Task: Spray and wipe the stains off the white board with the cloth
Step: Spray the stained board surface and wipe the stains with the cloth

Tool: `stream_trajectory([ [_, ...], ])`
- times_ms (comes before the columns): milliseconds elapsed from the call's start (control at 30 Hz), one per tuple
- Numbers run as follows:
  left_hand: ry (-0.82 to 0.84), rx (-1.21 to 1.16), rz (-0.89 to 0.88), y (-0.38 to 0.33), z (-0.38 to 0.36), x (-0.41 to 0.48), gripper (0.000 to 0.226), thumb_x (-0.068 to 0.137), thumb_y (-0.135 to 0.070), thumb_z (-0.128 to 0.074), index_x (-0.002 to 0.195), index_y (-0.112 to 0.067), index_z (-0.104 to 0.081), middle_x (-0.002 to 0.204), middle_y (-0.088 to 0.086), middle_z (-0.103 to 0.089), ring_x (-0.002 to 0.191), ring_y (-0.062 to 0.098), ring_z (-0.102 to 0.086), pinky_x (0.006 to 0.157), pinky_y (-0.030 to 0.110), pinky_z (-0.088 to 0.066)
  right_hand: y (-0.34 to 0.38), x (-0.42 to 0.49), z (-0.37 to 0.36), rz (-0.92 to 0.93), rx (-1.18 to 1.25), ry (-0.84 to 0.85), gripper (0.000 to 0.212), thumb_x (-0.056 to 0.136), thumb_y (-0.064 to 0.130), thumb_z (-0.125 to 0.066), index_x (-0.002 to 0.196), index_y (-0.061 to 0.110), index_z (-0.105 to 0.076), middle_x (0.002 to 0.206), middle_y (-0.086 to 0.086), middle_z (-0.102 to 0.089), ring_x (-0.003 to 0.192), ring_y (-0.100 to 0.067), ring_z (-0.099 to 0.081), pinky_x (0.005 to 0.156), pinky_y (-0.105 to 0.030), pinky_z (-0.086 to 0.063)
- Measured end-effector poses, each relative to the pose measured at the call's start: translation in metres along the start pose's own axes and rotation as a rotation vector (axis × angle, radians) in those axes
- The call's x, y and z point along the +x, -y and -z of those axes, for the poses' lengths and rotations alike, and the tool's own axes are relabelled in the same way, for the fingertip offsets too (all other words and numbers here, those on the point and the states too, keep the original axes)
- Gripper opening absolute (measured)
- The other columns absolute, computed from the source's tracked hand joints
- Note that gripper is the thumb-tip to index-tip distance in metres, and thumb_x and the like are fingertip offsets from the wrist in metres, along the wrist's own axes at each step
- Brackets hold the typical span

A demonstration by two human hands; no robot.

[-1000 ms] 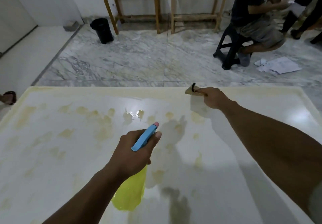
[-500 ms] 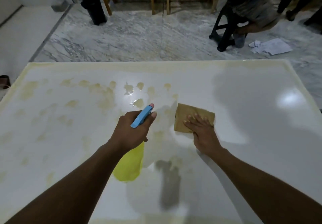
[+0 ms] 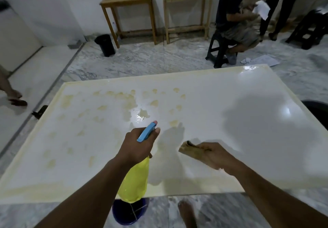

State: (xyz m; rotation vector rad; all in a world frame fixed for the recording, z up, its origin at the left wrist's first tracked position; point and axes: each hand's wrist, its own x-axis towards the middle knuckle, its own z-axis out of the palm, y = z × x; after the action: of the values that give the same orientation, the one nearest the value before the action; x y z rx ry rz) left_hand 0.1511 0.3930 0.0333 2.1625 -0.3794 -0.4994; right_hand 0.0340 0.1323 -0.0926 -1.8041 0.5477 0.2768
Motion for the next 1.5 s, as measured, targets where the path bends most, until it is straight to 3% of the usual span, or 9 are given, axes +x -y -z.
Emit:
stream_trajectory([
  [200,-0.022,0.001,-0.006,-0.005,0.026,0.051,0.029,0.103,-0.050,-0.058,0.124,-0.034,-0.071,0.091,0.014,-0.077,0.055,0.020,-0.076,0.068,0.026,-0.062,0.084,0.075,0.064,-0.284,0.182,0.242,0.027,0.096,0.004,-0.050,0.117,0.007,-0.069,0.116,-0.019,-0.071,0.101,-0.035,-0.070,0.084,-0.044,-0.057],
  [333,-0.024,-0.003,0.010,-0.004,0.040,0.106,0.023,0.103,-0.047,-0.059,0.122,-0.039,-0.070,0.094,0.023,-0.076,0.059,0.020,-0.075,0.056,0.011,-0.053,0.150,0.191,0.100,-0.149,-0.139,0.091,0.027,0.092,0.004,-0.054,0.110,0.014,-0.072,0.112,-0.017,-0.071,0.089,-0.027,-0.069,0.075,-0.038,-0.053],
  [433,-0.024,-0.019,0.030,0.001,0.047,0.146,0.010,0.102,-0.046,-0.061,0.101,-0.042,-0.071,0.092,0.025,-0.075,0.060,0.025,-0.075,0.052,0.010,-0.051,0.191,0.280,0.113,0.074,-0.318,-0.080,0.013,0.094,0.034,-0.060,0.100,0.029,-0.071,0.116,0.008,-0.066,0.097,-0.017,-0.063,0.084,-0.035,-0.049],
  [533,-0.025,-0.030,0.050,0.013,0.047,0.178,0.021,0.099,-0.045,-0.063,0.100,-0.028,-0.076,0.090,0.026,-0.073,0.064,0.032,-0.072,0.051,0.011,-0.050,0.196,0.366,0.114,0.174,-0.621,-0.213,0.032,0.091,0.012,-0.050,0.109,0.030,-0.069,0.116,-0.005,-0.067,0.095,-0.029,-0.062,0.080,-0.036,-0.051],
  [700,0.006,-0.041,0.101,0.032,0.043,0.200,0.038,0.094,-0.050,-0.062,0.100,-0.015,-0.076,0.089,0.026,-0.073,0.061,0.032,-0.072,0.052,0.013,-0.053,0.113,0.415,0.067,0.209,-0.822,-0.170,0.054,0.090,0.007,-0.040,0.139,0.024,-0.055,0.151,-0.006,-0.046,0.141,-0.035,-0.037,0.112,-0.044,-0.029],
  [867,0.032,-0.023,0.138,0.050,0.041,0.195,0.037,0.098,-0.049,-0.062,0.109,-0.017,-0.077,0.093,-0.002,-0.076,0.054,0.021,-0.075,0.061,0.025,-0.060,0.057,0.363,0.023,0.445,-0.698,-0.322,0.061,0.080,0.000,-0.035,0.129,0.018,-0.066,0.144,-0.010,-0.054,0.142,-0.037,-0.037,0.117,-0.052,-0.014],
  [1100,0.032,-0.008,0.051,0.053,0.061,0.134,0.029,0.101,-0.047,-0.062,0.125,-0.034,-0.073,0.090,0.019,-0.076,0.054,0.016,-0.074,0.054,0.010,-0.052,-0.005,0.205,-0.063,0.541,-0.690,-0.343,0.060,0.080,-0.002,-0.044,0.130,0.024,-0.064,0.145,0.002,-0.053,0.142,-0.027,-0.038,0.115,-0.057,-0.027],
  [1400,0.030,-0.015,-0.004,0.080,0.086,-0.005,0.033,0.103,-0.047,-0.060,0.130,-0.032,-0.071,0.094,0.019,-0.076,0.060,0.022,-0.076,0.055,0.015,-0.056,-0.048,0.012,-0.181,0.520,-0.602,-0.304,0.063,0.071,-0.007,-0.046,0.120,0.024,-0.071,0.132,0.002,-0.064,0.134,-0.022,-0.045,0.111,-0.055,-0.035],
  [1500,0.026,-0.028,-0.002,0.085,0.099,-0.028,0.033,0.103,-0.048,-0.060,0.123,-0.025,-0.074,0.094,0.018,-0.076,0.058,0.022,-0.076,0.054,0.012,-0.054,-0.006,-0.009,-0.169,0.290,-0.362,-0.162,0.044,0.088,-0.002,-0.049,0.112,0.024,-0.075,0.114,0.006,-0.069,0.115,-0.016,-0.061,0.105,-0.036,-0.044],
])
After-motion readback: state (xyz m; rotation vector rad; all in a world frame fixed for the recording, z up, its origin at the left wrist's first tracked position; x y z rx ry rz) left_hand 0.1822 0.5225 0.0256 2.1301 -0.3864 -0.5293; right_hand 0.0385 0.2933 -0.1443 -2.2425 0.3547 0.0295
